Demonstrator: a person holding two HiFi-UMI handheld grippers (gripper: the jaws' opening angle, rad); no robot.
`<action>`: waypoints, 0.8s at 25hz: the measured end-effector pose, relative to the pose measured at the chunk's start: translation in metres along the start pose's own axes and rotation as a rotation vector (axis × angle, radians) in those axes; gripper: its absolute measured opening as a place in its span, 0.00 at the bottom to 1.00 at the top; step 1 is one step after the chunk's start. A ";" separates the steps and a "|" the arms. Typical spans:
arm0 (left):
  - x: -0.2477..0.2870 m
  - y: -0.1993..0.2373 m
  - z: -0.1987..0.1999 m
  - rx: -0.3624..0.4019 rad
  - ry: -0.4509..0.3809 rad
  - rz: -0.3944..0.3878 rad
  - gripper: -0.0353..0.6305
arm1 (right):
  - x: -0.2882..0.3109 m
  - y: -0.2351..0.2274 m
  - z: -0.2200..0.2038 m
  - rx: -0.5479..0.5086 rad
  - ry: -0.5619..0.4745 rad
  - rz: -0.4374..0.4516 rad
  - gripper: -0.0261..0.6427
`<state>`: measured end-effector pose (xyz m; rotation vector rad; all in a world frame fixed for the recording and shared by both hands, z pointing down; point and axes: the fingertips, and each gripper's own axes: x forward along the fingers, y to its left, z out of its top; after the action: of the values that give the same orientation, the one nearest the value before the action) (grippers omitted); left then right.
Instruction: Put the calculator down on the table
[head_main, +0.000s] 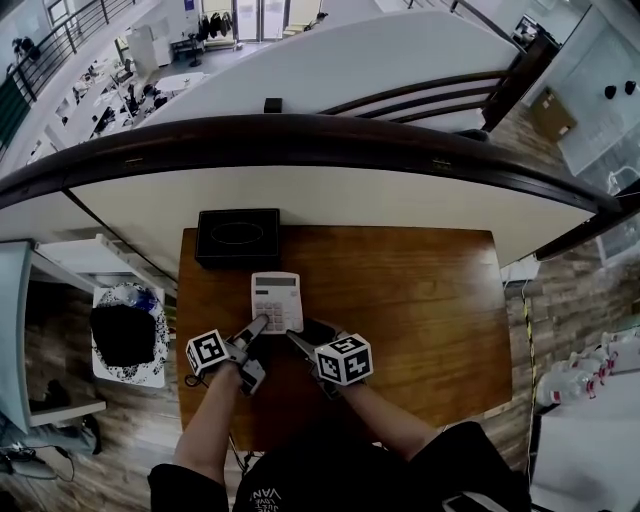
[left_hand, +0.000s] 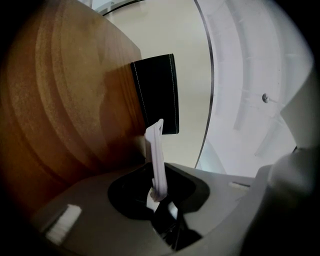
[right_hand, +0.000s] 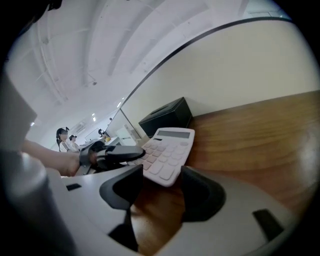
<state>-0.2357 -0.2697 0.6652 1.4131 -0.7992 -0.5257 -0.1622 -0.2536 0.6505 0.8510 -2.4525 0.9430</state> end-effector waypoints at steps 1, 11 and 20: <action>0.000 0.001 -0.001 -0.001 0.001 0.000 0.15 | 0.001 0.001 -0.002 -0.004 0.011 0.001 0.35; -0.002 0.009 0.006 0.119 -0.012 0.140 0.16 | 0.010 0.007 -0.019 -0.064 0.103 -0.011 0.35; 0.001 0.010 0.006 0.279 0.037 0.262 0.30 | 0.019 0.009 -0.023 -0.084 0.128 -0.009 0.35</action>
<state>-0.2412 -0.2735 0.6748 1.5377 -1.0400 -0.1902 -0.1794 -0.2405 0.6726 0.7492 -2.3588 0.8571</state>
